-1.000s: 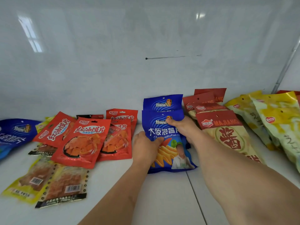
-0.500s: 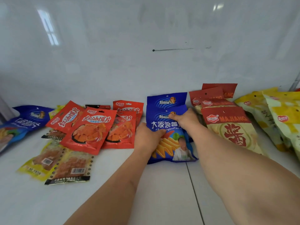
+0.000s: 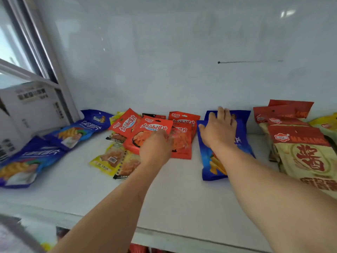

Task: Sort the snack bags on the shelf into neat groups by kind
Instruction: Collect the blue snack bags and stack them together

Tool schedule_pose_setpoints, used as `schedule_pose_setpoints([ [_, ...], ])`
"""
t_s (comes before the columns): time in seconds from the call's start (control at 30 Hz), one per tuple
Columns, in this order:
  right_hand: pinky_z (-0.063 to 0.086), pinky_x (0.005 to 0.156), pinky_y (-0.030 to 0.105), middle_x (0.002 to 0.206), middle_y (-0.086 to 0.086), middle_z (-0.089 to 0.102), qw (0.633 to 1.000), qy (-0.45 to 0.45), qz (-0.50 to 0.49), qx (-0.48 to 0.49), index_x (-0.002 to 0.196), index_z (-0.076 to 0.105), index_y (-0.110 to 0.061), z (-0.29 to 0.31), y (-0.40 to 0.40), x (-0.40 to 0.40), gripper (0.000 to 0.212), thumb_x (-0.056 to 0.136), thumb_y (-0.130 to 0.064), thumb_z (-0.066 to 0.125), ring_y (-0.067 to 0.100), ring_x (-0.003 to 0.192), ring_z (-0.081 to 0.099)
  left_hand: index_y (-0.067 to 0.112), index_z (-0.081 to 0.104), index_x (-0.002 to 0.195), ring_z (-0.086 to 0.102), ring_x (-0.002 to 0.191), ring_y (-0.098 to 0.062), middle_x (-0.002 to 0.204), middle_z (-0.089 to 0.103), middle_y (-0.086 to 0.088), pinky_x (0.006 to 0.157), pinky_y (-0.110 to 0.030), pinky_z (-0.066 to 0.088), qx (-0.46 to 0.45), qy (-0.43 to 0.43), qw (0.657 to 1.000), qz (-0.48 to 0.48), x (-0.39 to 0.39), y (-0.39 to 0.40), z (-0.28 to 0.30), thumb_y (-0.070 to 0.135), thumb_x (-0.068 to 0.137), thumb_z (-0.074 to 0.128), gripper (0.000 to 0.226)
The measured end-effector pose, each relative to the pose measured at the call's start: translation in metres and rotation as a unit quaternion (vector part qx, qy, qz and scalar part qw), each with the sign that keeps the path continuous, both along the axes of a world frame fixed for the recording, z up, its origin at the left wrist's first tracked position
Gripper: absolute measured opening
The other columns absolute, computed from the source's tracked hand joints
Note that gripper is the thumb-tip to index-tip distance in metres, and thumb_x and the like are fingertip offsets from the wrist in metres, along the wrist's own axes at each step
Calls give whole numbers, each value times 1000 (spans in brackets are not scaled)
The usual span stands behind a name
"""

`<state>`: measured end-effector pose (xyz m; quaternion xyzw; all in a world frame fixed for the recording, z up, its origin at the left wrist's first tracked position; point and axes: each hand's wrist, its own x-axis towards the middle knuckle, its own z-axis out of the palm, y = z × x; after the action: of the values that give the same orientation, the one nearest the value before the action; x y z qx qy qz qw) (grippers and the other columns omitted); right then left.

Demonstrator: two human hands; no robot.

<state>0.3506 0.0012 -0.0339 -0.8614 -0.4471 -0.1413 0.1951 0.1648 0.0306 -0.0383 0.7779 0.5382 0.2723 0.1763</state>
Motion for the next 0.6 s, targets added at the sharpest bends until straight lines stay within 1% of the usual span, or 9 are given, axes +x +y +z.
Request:
schedule_pose_setpoints([
  [0.1,23,116,50,158,11,33,998,-12,54,3,140,52,-11,4,17,-37,52,100,-44,46,30,148,23,17,63,125,63,108,-30,122,66,-7,78,-35,46,32,27,999,13,-39,14,5,31,98,51,32],
  [0.2,33,109,47,145,10,47,995,-14,97,-2,134,55,-11,7,38,-94,45,100,-40,47,31,136,40,20,63,119,65,103,-27,116,68,-4,78,-37,50,47,50,997,32,-91,35,6,37,101,49,29],
  [0.27,37,105,46,141,12,50,992,-5,121,-18,135,54,-10,7,53,-134,44,101,-38,46,33,132,45,20,64,114,65,101,-26,114,68,-3,76,-36,51,56,57,996,45,-127,51,5,36,100,48,27],
  [0.37,42,101,42,138,15,54,986,28,162,-17,135,54,-9,5,78,-191,44,103,-37,44,34,127,50,19,63,123,64,110,-27,124,65,-6,74,-33,44,62,72,994,57,-179,70,7,36,102,49,31],
  [0.43,45,96,40,134,16,58,982,54,181,-2,131,57,-9,4,93,-227,41,103,-36,45,34,124,54,18,62,127,62,114,-30,127,64,-8,78,-36,46,60,86,993,62,-210,83,7,38,103,49,34],
  [0.53,46,89,38,128,14,63,972,108,209,15,126,60,-9,4,113,-272,37,103,-34,47,33,118,58,16,65,119,62,109,-34,121,66,-12,84,-42,53,55,83,992,78,-250,103,5,39,101,50,33],
  [0.6,44,81,38,118,15,67,961,158,227,18,117,62,-8,3,128,-295,34,102,-35,49,35,111,60,14,64,121,60,112,-37,124,65,-13,90,-48,53,36,68,992,100,-272,116,6,44,101,48,39],
])
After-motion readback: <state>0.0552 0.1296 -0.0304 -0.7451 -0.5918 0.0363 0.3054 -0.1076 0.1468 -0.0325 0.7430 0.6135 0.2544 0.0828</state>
